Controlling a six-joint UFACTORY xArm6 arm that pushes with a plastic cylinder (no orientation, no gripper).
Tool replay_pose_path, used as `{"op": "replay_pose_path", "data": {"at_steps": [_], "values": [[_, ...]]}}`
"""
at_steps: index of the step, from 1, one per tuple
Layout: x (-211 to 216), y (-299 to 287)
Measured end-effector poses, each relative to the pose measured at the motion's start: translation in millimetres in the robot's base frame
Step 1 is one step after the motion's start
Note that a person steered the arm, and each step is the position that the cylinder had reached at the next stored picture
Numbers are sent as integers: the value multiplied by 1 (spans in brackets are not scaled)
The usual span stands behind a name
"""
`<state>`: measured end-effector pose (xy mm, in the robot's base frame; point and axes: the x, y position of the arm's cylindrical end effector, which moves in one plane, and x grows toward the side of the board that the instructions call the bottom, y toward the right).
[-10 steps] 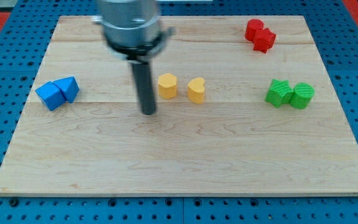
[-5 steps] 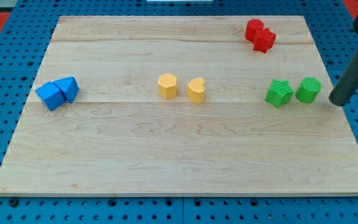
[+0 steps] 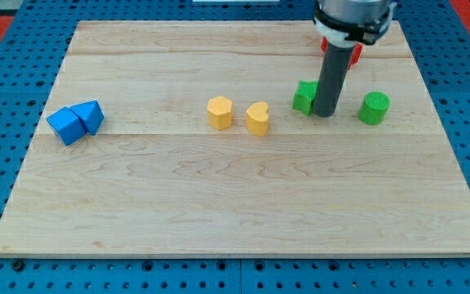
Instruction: Move green star close to the yellow hexagon
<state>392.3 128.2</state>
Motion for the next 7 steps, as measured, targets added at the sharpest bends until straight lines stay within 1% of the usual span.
{"op": "replay_pose_path", "data": {"at_steps": [1,2,3,4,5,6,7], "values": [[-21,3],[-30,-21],[-63,-17],[-71,-42],[-70,-85],[-46,-119],[-12,-98]]}}
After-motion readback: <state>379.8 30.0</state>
